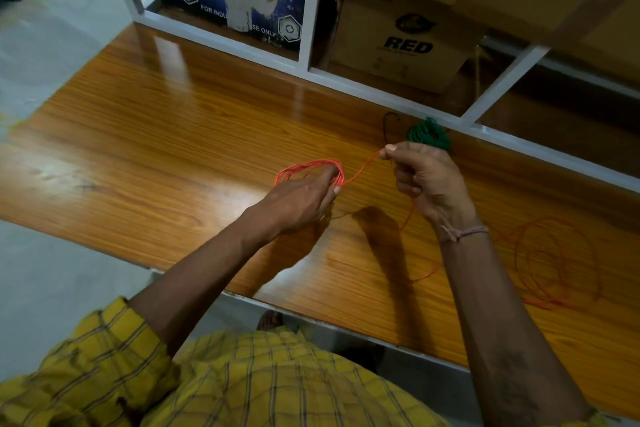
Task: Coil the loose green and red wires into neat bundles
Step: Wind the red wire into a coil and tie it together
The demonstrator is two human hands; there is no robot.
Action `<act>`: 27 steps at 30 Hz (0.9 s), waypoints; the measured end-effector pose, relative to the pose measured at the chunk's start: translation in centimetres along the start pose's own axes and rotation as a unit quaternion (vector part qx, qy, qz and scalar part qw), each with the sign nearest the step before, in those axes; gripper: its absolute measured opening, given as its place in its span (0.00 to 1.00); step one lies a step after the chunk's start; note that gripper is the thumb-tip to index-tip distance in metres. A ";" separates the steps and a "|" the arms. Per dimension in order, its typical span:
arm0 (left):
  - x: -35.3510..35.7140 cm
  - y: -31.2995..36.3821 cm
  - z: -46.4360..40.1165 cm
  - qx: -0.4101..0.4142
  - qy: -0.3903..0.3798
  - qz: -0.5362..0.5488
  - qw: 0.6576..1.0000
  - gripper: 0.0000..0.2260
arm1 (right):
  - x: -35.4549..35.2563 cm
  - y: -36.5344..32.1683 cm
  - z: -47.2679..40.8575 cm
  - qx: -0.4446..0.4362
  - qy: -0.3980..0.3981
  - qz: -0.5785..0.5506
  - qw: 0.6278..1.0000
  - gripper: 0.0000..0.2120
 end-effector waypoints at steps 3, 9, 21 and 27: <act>0.3 0.5 0.3 0.034 -0.033 0.061 0.997 0.15 | -0.1 -0.6 -0.7 -0.033 -0.001 0.028 0.999 0.07; -0.1 2.7 2.7 0.038 -0.193 0.470 0.860 0.19 | -0.2 1.1 -2.0 -0.065 0.020 0.039 0.997 0.08; -2.2 2.9 1.3 0.070 -0.148 0.809 0.565 0.23 | 4.7 8.2 1.3 -0.001 -0.062 0.063 0.996 0.14; -2.9 1.2 -0.7 0.012 -0.031 0.832 0.554 0.21 | 7.0 7.0 6.0 0.046 -0.203 0.293 0.933 0.13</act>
Point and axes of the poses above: each hand's wrist, its own z-axis away from the middle knuckle, its own x-axis out of the palm, y = z × x, the point moved 6 cm from there along -z, towards the middle knuckle
